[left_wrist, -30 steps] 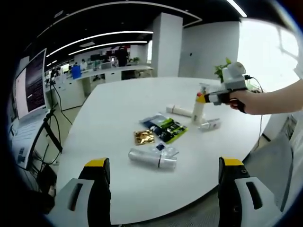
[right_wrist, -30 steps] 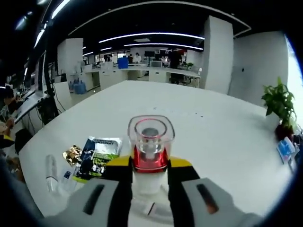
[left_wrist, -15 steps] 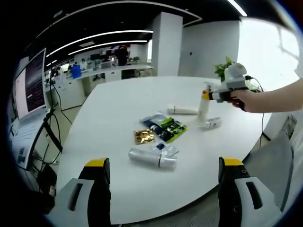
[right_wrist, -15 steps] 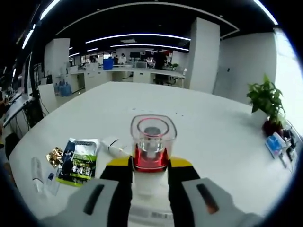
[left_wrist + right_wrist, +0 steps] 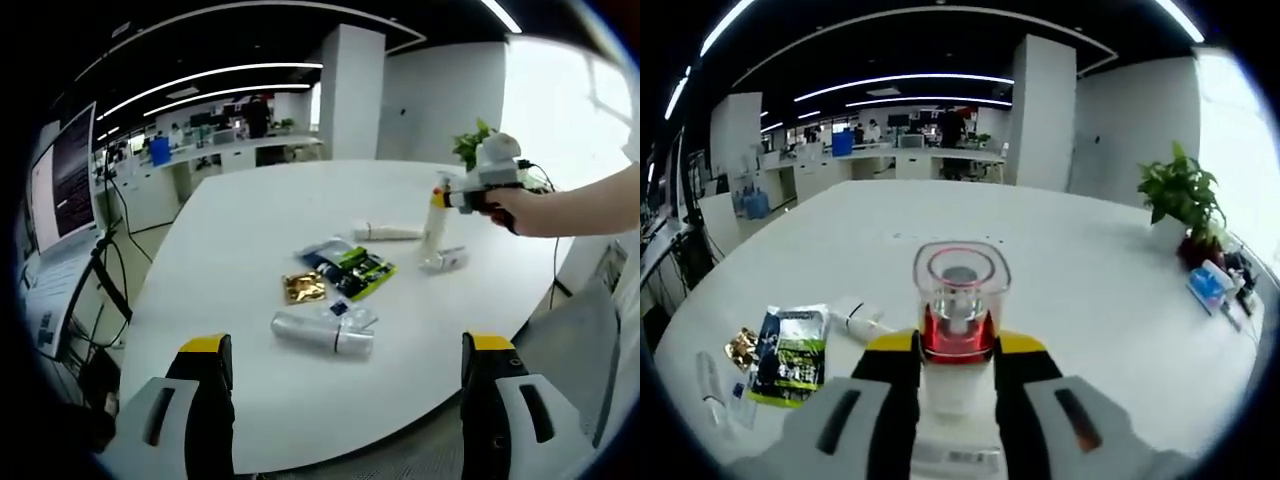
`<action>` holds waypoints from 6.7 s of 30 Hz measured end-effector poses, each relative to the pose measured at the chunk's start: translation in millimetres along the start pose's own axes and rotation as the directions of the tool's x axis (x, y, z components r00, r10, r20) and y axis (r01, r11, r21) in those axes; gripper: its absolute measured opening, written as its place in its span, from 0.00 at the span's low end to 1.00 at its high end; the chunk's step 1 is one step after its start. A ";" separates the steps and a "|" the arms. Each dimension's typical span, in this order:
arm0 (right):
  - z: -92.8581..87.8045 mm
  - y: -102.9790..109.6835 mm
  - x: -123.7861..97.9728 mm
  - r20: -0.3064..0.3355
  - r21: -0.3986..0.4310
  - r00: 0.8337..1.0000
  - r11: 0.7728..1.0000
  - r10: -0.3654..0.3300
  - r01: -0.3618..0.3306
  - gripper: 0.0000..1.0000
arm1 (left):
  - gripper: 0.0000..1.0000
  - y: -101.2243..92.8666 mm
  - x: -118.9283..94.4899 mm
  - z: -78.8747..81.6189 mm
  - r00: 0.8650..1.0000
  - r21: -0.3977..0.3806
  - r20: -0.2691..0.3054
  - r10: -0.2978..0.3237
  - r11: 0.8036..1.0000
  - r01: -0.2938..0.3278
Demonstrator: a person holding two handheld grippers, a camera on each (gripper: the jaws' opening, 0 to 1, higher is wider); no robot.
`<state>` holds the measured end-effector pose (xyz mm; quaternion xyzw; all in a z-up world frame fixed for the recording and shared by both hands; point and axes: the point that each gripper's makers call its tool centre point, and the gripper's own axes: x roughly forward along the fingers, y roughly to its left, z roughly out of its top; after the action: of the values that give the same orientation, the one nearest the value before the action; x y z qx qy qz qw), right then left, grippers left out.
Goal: Arrange the skincare products in the storage area until every visible bottle or jar stands upright without overlapping.
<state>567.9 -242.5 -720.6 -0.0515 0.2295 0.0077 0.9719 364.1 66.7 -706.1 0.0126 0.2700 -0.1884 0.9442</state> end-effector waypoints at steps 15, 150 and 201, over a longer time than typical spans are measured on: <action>-0.8 0.7 -0.9 -0.003 -0.040 1.000 0.999 0.007 -0.007 0.29 | 0.93 -1.0 -0.9 0.7 1.000 0.003 0.002 -0.001 1.000 0.001; -70.1 36.4 -165.2 -0.029 0.080 0.930 0.928 0.366 -0.363 0.96 | 0.97 -15.2 32.0 32.3 0.989 0.156 -0.041 -0.145 0.976 0.150; -71.4 25.8 -160.2 -0.028 0.135 0.947 0.940 0.319 -0.312 0.89 | 0.94 -59.0 189.9 110.5 0.849 0.559 -0.382 -0.365 0.640 0.527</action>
<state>391.8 -222.8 -715.0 0.0485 0.2589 0.1472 0.9534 547.3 -68.2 -704.9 0.2912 0.2917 -0.4951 0.7649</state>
